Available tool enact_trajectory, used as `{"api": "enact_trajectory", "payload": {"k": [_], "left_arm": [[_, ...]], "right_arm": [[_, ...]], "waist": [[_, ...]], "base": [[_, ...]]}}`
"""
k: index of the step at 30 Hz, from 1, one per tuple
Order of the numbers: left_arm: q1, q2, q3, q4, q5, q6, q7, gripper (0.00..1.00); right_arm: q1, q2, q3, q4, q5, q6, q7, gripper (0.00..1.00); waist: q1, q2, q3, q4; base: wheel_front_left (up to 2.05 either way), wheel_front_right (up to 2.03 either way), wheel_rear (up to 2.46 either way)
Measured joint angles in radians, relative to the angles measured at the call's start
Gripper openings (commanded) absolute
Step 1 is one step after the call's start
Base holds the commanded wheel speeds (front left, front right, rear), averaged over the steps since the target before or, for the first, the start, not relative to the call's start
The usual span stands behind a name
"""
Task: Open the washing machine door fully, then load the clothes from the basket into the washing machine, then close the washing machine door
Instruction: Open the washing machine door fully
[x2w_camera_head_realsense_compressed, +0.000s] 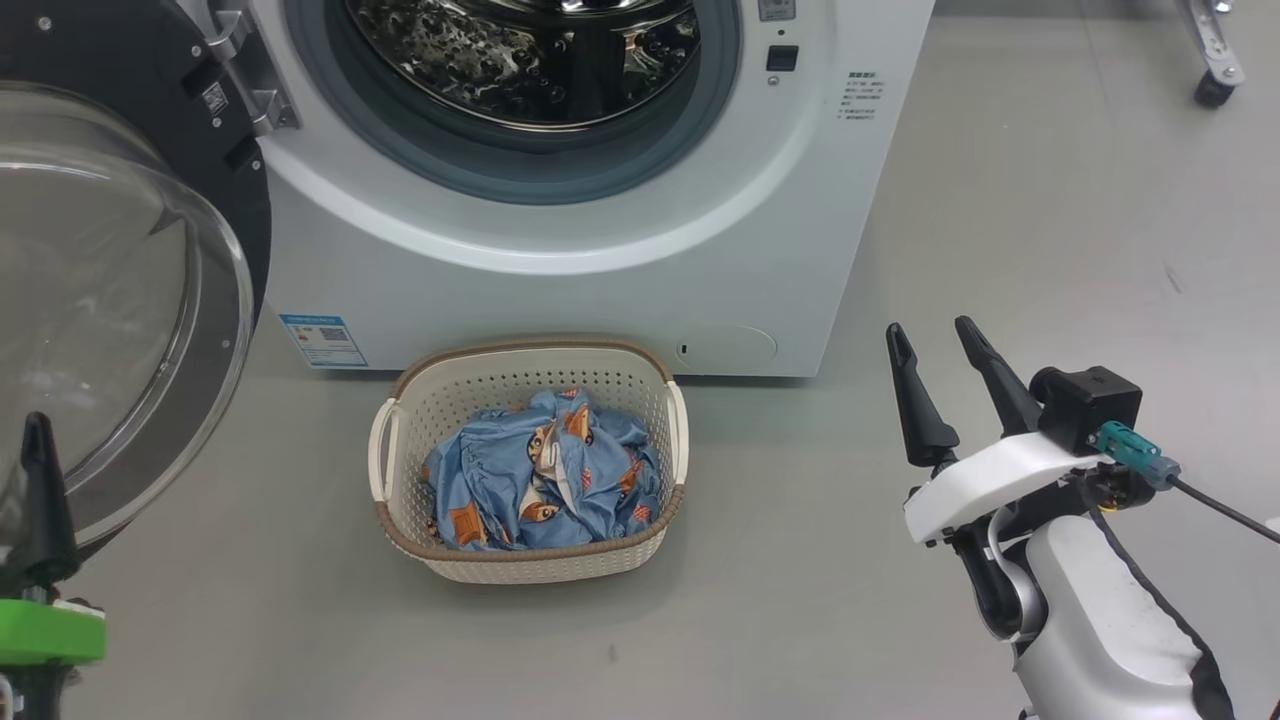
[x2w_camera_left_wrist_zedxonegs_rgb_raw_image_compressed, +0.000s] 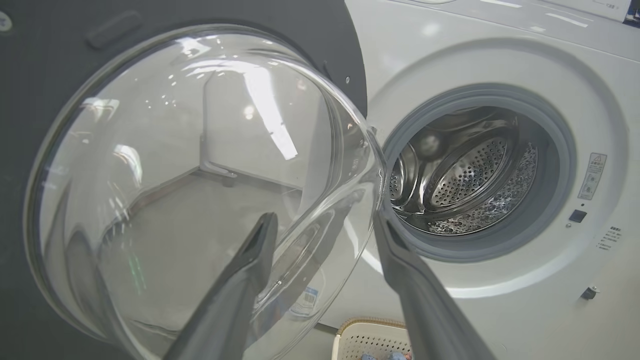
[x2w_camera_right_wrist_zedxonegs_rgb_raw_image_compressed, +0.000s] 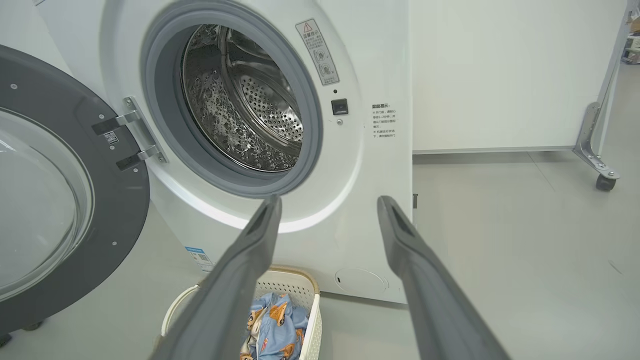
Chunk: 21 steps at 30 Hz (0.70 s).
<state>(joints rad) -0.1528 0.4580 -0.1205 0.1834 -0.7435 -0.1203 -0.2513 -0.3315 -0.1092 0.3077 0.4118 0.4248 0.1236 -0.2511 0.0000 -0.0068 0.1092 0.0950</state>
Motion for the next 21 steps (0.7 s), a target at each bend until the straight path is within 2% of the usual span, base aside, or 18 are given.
{"api": "enact_trajectory", "payload": {"k": [14,21], "left_arm": [[0.081,-0.077,0.017,-0.085,0.069,0.037,0.000,1.00],[0.107,-0.104,0.020,-0.112,0.098,0.041,0.000,1.00]], "right_arm": [[0.020,-0.040,-0.008,-0.020,-0.003,0.000,0.000,1.00],[0.025,-0.049,-0.011,-0.028,-0.003,0.000,0.000,1.00]], "waist": [[0.0000,0.0000,-0.035,-0.087],[0.0000,0.0000,-0.046,-0.122]], "base": [[0.00,0.00,0.00],[0.00,0.00,0.00]]}}
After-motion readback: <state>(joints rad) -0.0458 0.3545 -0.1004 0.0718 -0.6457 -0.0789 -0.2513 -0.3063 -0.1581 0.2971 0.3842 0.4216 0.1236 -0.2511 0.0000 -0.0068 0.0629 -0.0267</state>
